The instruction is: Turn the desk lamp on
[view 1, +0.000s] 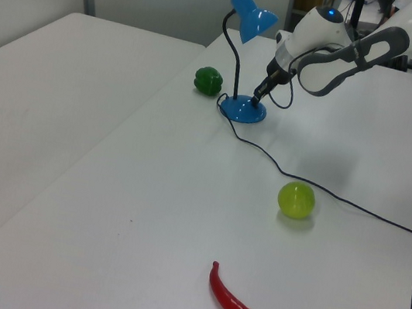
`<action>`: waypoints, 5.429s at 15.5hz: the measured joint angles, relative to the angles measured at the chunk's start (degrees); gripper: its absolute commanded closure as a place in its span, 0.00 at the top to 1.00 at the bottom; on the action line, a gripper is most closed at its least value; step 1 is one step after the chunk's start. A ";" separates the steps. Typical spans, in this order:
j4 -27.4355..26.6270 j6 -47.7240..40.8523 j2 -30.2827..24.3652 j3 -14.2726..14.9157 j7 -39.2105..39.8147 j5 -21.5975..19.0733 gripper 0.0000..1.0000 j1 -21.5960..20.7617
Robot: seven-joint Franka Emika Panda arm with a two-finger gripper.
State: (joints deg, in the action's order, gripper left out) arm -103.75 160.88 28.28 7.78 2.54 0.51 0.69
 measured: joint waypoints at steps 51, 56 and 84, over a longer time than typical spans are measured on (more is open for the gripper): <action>5.51 -63.35 -29.69 -1.27 -7.23 -4.70 1.00 -0.03; 11.34 -65.26 -29.62 -8.05 -17.26 -7.01 1.00 0.06; 12.59 -64.75 -27.63 -15.90 3.77 -1.07 1.00 -0.55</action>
State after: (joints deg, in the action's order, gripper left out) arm -91.15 96.13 0.64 -8.12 6.30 -0.56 0.14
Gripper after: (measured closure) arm 0.000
